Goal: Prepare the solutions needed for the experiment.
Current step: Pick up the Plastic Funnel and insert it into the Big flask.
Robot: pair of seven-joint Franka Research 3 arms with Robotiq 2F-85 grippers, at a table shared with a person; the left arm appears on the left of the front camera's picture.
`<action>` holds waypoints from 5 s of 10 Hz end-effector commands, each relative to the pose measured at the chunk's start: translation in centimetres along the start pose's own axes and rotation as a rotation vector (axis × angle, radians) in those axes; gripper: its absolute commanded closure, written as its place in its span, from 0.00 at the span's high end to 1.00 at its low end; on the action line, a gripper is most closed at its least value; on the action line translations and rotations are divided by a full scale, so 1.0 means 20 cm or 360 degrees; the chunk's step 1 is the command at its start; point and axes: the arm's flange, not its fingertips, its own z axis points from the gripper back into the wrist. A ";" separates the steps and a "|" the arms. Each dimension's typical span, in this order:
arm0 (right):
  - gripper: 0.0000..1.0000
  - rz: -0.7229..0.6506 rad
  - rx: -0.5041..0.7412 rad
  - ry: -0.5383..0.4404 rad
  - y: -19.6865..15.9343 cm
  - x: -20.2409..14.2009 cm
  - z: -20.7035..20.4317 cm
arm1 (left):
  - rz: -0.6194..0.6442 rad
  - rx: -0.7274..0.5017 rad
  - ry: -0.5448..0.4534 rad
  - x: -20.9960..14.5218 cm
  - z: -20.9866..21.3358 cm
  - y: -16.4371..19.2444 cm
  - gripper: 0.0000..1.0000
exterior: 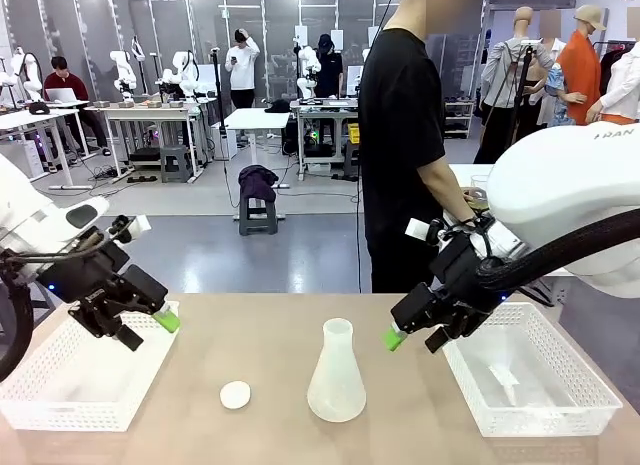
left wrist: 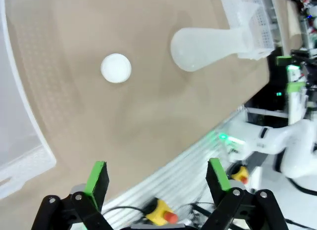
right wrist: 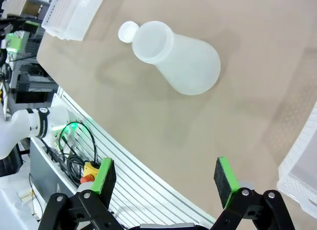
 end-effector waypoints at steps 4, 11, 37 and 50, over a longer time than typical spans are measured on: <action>1.00 0.0856 -0.0474 0.0138 -0.26 0.05 0.45 | 0.0480 -0.0710 0.0149 -0.19 0.26 0.22 1.00; 1.00 0.1189 -0.0539 0.0673 -0.25 0.17 0.63 | 0.0359 -0.0741 0.0314 -0.21 0.18 0.20 1.00; 1.00 0.1930 -0.0023 0.0945 -1.07 0.66 0.22 | -0.0004 -0.1369 -0.0032 -0.19 0.06 0.22 1.00; 0.42 0.1873 0.0276 0.0908 -1.35 0.68 -0.09 | -0.0004 -0.1369 -0.0032 -0.19 0.06 0.22 1.00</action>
